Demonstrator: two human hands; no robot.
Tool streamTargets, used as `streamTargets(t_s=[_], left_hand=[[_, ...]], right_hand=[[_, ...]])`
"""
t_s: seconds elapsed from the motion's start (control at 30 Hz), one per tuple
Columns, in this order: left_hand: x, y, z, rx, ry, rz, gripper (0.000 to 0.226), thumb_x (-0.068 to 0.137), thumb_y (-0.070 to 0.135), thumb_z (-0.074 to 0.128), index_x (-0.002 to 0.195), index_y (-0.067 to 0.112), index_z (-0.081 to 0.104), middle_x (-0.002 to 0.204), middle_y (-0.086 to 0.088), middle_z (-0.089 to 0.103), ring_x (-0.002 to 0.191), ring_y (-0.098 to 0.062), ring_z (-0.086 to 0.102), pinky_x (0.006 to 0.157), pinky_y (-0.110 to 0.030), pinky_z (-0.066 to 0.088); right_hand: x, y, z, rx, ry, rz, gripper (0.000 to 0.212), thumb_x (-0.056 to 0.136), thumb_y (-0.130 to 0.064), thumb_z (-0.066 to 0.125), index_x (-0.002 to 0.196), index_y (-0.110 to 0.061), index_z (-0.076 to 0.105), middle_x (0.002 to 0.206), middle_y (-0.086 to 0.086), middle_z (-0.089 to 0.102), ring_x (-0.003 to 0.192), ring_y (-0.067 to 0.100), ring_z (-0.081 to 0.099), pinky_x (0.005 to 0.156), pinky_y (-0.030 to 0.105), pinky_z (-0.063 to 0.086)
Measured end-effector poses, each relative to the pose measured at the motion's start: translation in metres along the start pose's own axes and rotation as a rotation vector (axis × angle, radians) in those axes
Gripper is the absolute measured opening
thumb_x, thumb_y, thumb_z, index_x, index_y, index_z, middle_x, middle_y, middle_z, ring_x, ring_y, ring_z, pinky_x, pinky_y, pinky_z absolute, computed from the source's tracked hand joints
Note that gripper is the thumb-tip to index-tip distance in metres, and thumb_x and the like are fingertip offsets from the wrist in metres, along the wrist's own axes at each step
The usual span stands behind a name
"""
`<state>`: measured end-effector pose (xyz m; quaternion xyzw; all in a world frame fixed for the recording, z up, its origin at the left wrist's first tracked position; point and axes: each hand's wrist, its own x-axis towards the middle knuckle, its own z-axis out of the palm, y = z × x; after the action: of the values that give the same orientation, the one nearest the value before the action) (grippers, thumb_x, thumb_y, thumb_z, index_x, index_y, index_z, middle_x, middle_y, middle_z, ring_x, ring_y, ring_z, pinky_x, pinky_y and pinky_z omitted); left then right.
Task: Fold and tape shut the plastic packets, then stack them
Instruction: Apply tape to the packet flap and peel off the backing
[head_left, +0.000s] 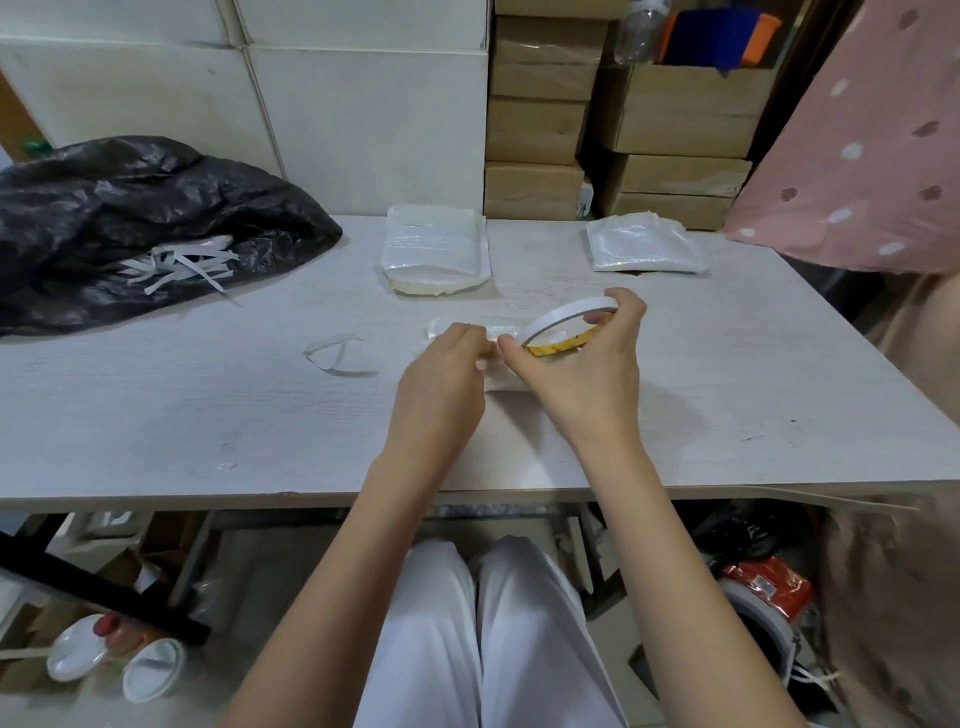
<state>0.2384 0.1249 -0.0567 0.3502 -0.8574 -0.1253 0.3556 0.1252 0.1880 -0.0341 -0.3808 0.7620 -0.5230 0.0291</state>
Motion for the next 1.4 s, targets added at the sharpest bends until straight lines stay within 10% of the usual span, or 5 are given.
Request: streamTargets(t_s=[0.2,0.53,0.87,1.1,1.4], left_hand=[[0.002,0.002,0.002,0.017,0.031,-0.041,0.025,0.081,-0.003,0.042,0.094,0.0,0.063,0.101,-0.008,0.063,0.079,-0.03,0.058,0.062,-0.041,0.047],[0.0,0.007,0.005,-0.014,0.114,-0.067,0.029,0.086,0.03,0.049,0.082,0.007,0.066,0.09,-0.001,0.066,0.075,-0.018,0.062,0.06,-0.027,0.046],[0.006,0.013,0.001,0.068,0.057,-0.11,0.017,0.087,0.027,0.062,0.093,0.011,0.059,0.093,-0.001,0.06,0.074,-0.02,0.055,0.057,-0.03,0.037],[0.012,0.021,-0.012,0.156,-0.088,-0.095,0.036,0.091,0.027,0.056,0.125,0.031,0.049,0.106,0.0,0.055,0.088,-0.02,0.056,0.064,-0.029,0.036],[0.013,0.02,-0.008,0.235,-0.103,-0.021,0.024,0.093,0.02,0.053,0.109,0.035,0.062,0.108,0.002,0.053,0.096,-0.021,0.05,0.057,-0.028,0.031]], right_hand=[[0.002,-0.001,-0.011,-0.195,0.215,-0.229,0.091,0.057,-0.039,0.083,0.129,-0.004,0.038,0.122,0.014,0.043,0.112,0.029,0.042,0.085,0.028,0.04],[0.003,0.026,-0.008,-0.295,0.193,-0.027,0.101,0.053,-0.052,0.083,0.13,-0.007,0.035,0.126,0.013,0.043,0.112,0.031,0.046,0.083,0.044,0.047],[0.001,0.046,-0.011,-0.066,0.04,0.094,0.095,0.062,-0.064,0.072,0.127,-0.011,0.026,0.124,0.004,0.037,0.102,0.023,0.055,0.084,0.044,0.05],[0.007,0.038,-0.023,-0.23,0.245,-0.09,0.098,0.053,-0.055,0.08,0.125,-0.006,0.037,0.124,0.009,0.042,0.113,0.027,0.047,0.09,0.044,0.043],[0.005,0.055,-0.019,-0.241,0.075,0.105,0.103,0.058,-0.065,0.073,0.13,-0.006,0.031,0.129,0.008,0.041,0.12,0.026,0.043,0.099,0.043,0.031]])
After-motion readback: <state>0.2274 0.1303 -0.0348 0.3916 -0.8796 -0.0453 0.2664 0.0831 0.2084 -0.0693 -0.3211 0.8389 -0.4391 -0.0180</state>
